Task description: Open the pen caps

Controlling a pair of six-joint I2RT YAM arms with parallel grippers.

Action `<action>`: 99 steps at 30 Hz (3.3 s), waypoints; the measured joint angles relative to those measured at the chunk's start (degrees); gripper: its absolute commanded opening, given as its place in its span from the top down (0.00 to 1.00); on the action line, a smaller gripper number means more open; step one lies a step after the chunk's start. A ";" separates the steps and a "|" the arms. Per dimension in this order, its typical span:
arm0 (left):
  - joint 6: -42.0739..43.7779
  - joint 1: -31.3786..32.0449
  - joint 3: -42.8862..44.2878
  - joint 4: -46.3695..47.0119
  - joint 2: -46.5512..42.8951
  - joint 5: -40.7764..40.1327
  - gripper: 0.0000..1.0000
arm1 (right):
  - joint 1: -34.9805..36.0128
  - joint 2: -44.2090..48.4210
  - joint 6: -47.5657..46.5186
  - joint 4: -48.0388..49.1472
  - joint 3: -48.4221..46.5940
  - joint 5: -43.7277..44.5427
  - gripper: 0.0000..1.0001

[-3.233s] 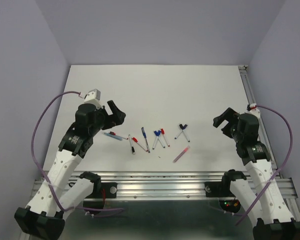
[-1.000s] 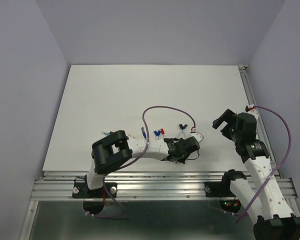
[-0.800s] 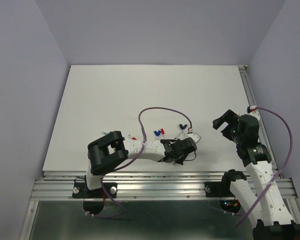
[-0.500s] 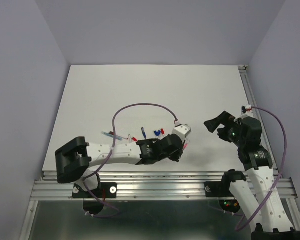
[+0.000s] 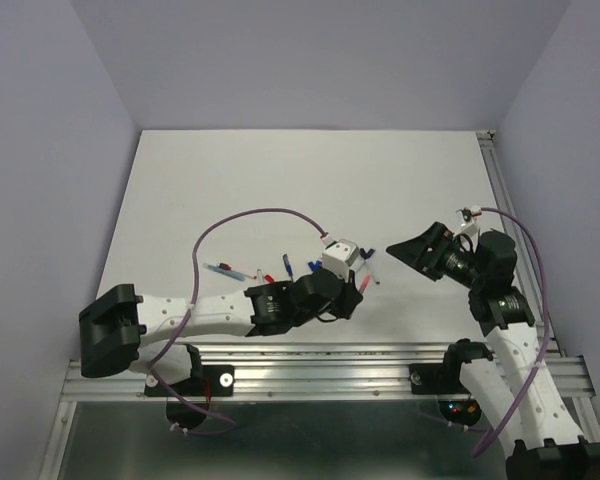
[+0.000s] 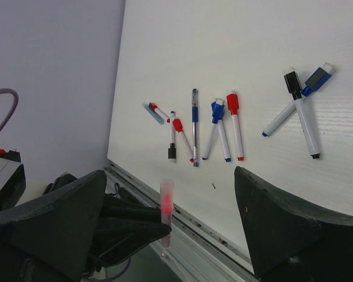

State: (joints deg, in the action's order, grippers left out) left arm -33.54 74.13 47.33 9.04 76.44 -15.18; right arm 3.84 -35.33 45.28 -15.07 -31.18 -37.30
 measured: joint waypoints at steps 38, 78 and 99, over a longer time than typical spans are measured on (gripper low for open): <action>-4.11 -3.23 9.49 -0.44 8.83 0.42 0.43 | 12.50 -12.11 1.27 6.47 -0.17 8.11 0.99; -4.22 -21.51 10.93 1.70 9.68 9.11 1.00 | -1.42 -62.75 -12.74 1.81 -44.33 60.59 0.99; 15.63 -32.24 84.48 -20.02 71.65 13.77 0.94 | -5.86 -71.73 -15.02 -2.54 -43.76 58.47 0.92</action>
State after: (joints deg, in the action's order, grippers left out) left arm -17.91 41.89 131.81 -10.98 148.09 -1.41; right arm -2.02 -107.07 30.26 -17.61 -74.94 21.17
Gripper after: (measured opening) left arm 0.211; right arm 0.198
